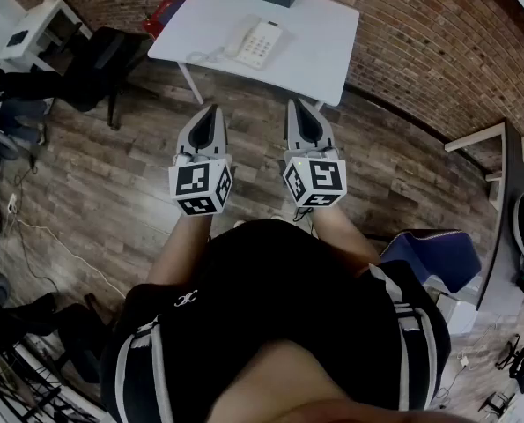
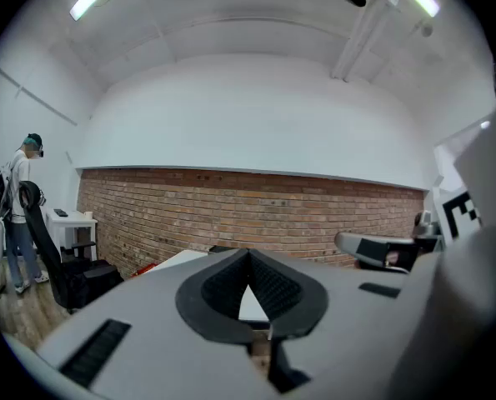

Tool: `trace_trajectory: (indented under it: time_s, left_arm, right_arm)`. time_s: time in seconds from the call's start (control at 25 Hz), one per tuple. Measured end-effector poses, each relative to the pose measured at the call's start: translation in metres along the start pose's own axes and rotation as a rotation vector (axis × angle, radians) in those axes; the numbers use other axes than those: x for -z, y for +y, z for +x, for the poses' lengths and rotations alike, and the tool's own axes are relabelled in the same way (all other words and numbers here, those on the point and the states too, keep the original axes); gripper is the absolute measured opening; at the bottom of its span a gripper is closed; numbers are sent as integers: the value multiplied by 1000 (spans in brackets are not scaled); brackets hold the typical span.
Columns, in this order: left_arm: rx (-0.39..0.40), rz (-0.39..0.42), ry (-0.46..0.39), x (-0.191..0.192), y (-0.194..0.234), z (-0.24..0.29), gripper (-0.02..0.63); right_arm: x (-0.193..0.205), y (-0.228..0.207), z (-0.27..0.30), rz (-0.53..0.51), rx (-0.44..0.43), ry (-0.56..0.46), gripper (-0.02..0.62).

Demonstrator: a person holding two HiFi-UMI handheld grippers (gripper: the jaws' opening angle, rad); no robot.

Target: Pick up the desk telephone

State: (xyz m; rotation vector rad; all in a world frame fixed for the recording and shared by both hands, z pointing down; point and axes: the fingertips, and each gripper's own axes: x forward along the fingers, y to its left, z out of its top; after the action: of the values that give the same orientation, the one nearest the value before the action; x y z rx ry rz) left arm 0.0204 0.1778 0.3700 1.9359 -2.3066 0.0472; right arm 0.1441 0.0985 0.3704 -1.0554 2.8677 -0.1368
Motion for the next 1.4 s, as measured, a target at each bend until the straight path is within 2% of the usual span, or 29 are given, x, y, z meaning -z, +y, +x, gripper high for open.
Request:
trace_trajectory:
  time_s: [0.28, 0.48, 0.96, 1.4]
  left_arm:
    - [-6, -15, -2, -2, 6, -6, 2]
    - [33, -32, 9, 5, 9, -16, 2]
    - [106, -14, -5, 12, 36, -34, 2]
    - [128, 12, -16, 7, 59, 10, 2]
  right_arm:
    - [-4, 6, 0, 25, -3, 4, -2]
    - [-5, 22, 2, 47, 9, 2, -2]
    - [18, 58, -9, 65, 58, 29, -2]
    - [17, 47, 35, 53, 69, -8, -2]
